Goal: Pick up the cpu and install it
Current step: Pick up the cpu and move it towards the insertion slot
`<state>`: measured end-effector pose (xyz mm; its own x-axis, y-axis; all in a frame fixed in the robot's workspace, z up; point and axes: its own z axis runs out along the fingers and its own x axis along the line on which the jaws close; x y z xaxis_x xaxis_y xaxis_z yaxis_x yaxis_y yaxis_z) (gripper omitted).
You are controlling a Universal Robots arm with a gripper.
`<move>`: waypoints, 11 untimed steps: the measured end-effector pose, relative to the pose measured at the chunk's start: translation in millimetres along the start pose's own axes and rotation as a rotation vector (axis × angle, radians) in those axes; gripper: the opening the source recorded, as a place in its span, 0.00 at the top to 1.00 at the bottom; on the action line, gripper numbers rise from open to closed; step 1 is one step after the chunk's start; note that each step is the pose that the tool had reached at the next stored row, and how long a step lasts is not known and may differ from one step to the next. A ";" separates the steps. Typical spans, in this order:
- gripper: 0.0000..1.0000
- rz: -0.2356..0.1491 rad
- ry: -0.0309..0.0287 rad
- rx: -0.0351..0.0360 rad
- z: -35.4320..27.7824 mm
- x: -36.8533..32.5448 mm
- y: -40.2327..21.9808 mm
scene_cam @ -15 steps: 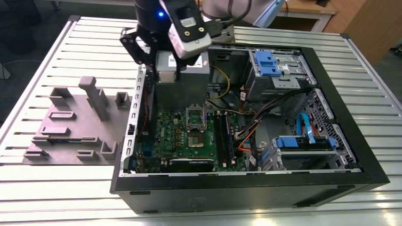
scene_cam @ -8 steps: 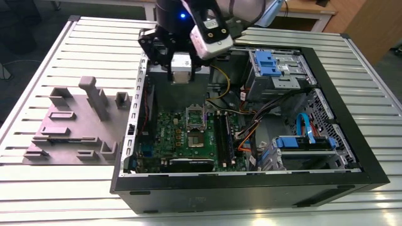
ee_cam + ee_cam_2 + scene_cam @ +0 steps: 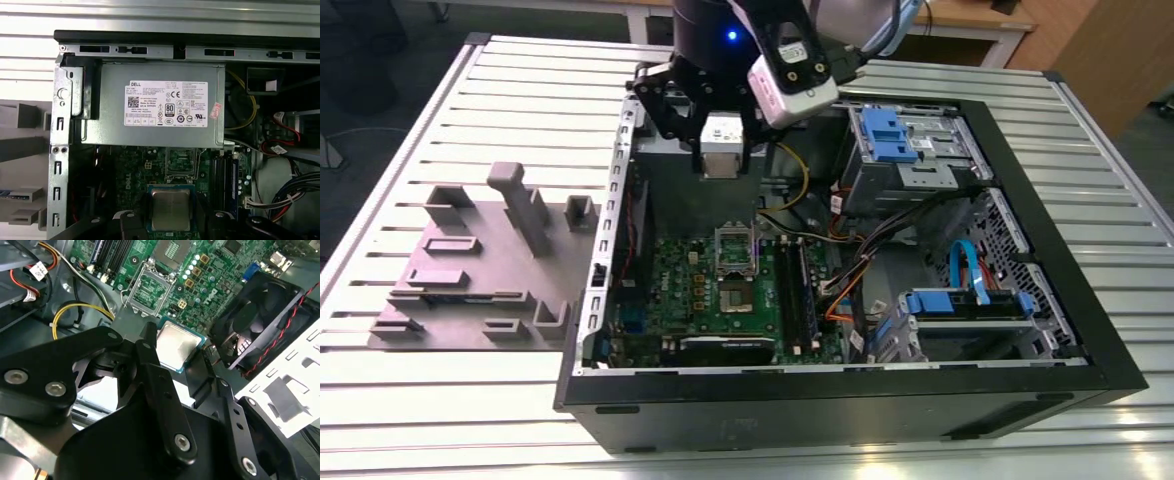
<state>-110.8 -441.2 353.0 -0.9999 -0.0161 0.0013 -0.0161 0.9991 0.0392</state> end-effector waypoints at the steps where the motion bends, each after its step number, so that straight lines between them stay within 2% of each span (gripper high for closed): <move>1: 0.53 0.000 0.0000 0.0001 0.0 -0.1 0.0; 4: 0.53 0.000 0.0000 0.0000 1.1 -0.2 -0.1; 7: 0.53 0.000 0.0001 0.0001 5.0 -0.6 -0.9; 11: 0.53 0.000 0.0001 0.0001 9.6 -4.7 -1.5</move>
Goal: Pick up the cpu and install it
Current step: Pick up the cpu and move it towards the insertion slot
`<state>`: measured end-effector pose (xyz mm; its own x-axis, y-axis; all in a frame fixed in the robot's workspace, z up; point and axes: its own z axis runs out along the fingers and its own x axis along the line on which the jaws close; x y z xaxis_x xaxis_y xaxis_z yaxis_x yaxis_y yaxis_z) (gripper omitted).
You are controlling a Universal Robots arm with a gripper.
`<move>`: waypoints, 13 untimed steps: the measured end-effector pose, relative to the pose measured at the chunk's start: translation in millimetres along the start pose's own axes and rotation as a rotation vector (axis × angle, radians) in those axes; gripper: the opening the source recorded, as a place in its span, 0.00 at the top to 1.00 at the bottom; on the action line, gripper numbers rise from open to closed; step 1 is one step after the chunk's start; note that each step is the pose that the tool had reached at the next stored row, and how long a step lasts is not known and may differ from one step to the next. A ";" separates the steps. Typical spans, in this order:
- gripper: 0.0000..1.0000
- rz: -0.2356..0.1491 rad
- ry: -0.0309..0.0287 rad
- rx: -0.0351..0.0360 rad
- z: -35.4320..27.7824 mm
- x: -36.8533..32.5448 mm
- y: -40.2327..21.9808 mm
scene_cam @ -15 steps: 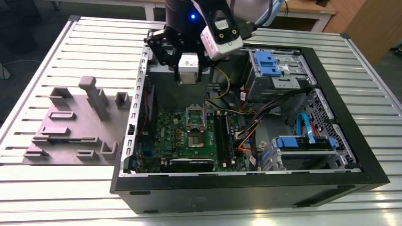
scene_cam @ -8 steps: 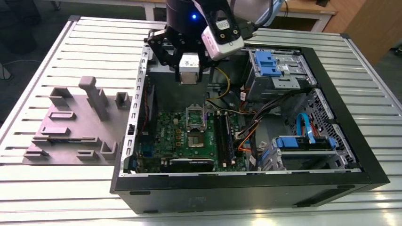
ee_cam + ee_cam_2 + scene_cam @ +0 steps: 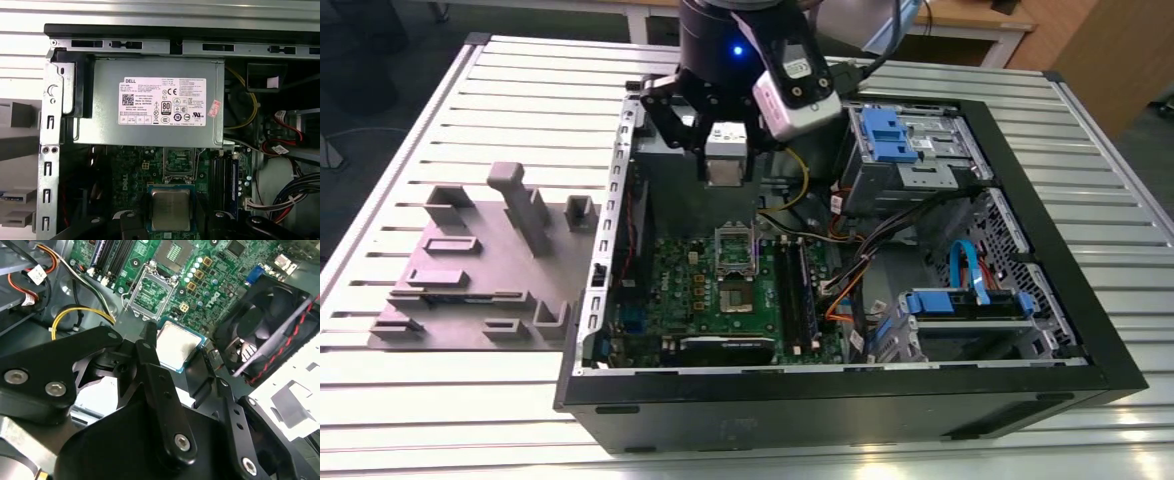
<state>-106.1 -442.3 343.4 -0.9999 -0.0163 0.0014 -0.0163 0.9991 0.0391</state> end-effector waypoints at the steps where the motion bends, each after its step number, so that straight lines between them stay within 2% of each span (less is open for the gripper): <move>1: 0.53 0.000 0.0001 0.0001 0.9 -1.6 -0.1; 4: 0.53 0.000 -0.0001 -0.0001 4.5 -4.3 -0.9; 13: 0.53 0.000 0.0000 0.0000 19.4 -5.3 -3.5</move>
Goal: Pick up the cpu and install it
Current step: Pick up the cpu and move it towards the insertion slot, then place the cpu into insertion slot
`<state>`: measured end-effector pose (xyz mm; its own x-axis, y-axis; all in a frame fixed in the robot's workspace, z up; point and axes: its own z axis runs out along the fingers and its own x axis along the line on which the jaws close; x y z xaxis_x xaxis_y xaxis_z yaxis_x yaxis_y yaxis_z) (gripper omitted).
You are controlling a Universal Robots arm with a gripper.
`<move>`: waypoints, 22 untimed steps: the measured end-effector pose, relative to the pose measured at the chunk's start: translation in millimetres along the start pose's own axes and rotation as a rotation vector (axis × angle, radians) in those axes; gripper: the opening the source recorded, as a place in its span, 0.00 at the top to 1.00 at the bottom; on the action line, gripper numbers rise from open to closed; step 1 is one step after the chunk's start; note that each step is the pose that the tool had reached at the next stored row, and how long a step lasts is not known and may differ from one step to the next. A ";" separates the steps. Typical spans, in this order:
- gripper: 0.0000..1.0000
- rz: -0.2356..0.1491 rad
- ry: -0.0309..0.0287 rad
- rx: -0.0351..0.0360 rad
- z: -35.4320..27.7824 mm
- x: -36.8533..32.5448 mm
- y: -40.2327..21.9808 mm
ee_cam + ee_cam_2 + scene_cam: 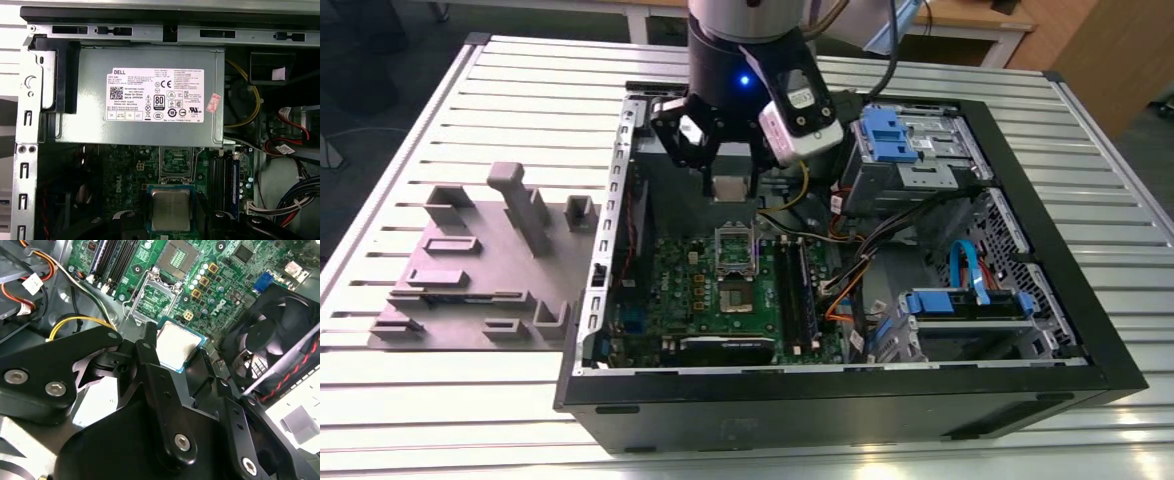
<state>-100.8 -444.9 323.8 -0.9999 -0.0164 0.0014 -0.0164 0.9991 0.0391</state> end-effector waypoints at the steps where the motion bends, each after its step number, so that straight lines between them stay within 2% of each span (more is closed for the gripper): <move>1: 0.53 0.000 0.0000 0.0000 1.3 -0.5 -0.4; 8: 0.53 0.000 0.0002 0.0001 3.5 -4.5 -0.8; 22: 0.53 0.000 0.0002 0.0000 5.1 -5.5 -1.0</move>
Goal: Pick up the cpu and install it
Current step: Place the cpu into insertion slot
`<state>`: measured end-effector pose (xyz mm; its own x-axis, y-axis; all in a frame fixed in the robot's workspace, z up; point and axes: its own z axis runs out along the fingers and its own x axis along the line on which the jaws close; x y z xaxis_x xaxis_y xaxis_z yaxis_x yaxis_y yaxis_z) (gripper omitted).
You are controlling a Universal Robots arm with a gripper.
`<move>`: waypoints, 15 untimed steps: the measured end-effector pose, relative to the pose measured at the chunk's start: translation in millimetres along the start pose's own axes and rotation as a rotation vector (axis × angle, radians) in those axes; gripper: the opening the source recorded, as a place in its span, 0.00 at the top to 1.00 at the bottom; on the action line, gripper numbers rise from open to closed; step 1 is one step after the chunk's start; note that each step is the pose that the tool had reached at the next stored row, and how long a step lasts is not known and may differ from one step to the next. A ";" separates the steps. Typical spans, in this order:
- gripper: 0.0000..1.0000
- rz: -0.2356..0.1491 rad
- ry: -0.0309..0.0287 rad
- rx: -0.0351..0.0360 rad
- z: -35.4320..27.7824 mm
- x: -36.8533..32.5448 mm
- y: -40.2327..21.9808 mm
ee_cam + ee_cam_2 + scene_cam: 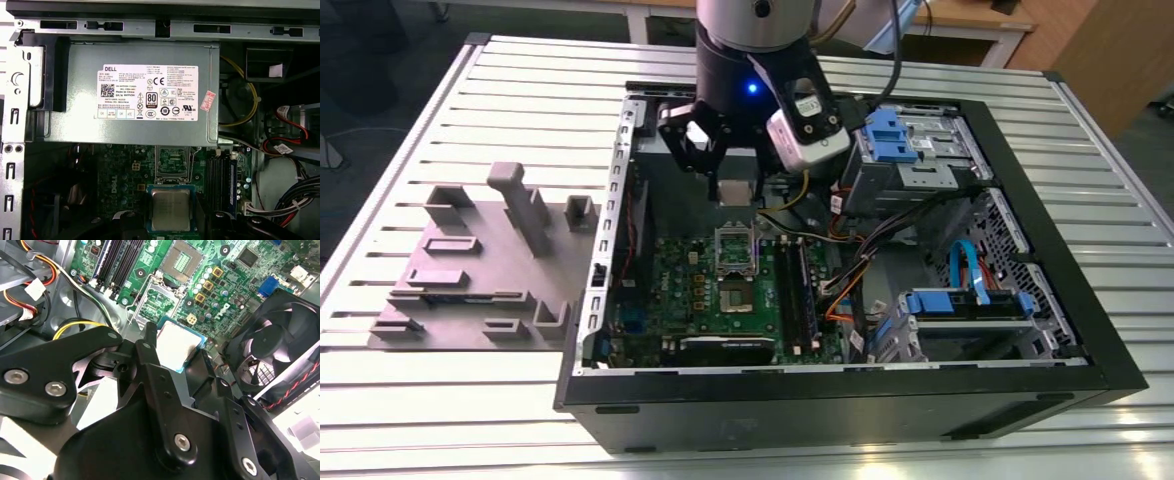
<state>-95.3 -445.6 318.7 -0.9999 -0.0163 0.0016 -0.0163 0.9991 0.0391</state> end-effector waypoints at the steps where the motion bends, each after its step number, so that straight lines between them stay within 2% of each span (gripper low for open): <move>1: 0.53 0.000 0.0001 0.0001 0.4 0.0 -0.4; 9: 0.53 0.000 0.0001 0.0000 3.8 0.2 -9.8; 15: 0.53 0.000 0.0000 0.0000 7.7 0.3 -12.9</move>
<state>-95.4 -458.2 310.5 -0.9999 -0.0162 0.0016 -0.0161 0.9991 0.0391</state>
